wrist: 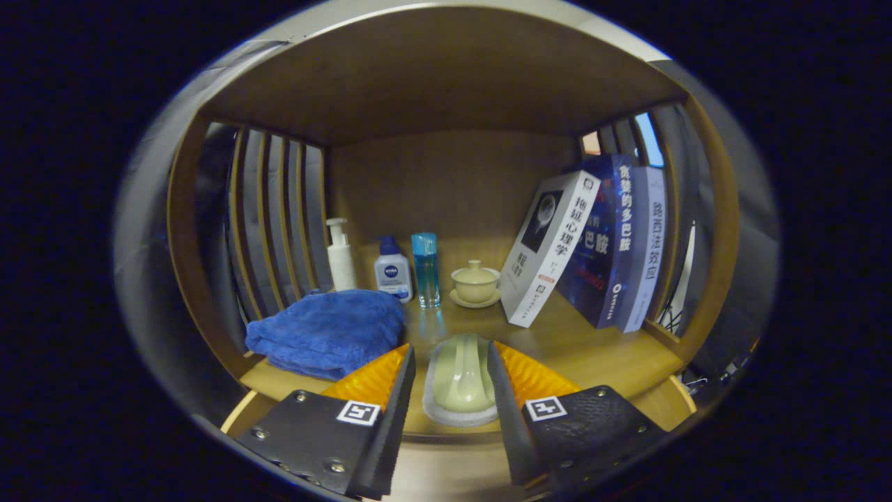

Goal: Pull open the drawer, take out the items inside it, and place them on the countertop above the cabinet.

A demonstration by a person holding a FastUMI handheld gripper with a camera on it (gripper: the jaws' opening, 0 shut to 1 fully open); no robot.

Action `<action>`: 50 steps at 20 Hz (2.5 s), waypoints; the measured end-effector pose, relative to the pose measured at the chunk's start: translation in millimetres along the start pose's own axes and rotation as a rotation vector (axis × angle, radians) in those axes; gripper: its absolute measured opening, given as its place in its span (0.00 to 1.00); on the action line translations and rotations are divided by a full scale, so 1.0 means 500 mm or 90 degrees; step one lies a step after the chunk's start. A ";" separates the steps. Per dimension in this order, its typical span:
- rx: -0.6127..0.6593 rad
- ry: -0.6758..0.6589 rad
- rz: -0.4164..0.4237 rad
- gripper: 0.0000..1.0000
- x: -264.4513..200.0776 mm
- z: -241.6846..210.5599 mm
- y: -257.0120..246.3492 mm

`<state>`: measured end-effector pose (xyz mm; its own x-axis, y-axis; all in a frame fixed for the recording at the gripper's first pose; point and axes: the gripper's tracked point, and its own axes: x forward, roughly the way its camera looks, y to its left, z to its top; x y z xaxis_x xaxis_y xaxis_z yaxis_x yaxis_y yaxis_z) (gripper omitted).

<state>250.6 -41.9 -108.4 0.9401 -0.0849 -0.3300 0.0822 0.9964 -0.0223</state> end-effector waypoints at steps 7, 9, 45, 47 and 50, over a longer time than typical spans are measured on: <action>-0.032 -0.094 -0.002 0.70 -0.200 0.043 0.000; -0.038 -0.097 -0.014 0.78 -0.246 0.027 -0.013; 0.018 0.025 -0.037 0.96 -0.362 -0.336 -0.036; 0.016 0.027 -0.039 0.96 -0.352 -0.334 -0.036; 0.019 0.029 -0.037 0.96 -0.336 -0.329 -0.036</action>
<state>36.7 -44.5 -207.7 0.9177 -0.1414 -0.3713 0.1463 0.9891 -0.0150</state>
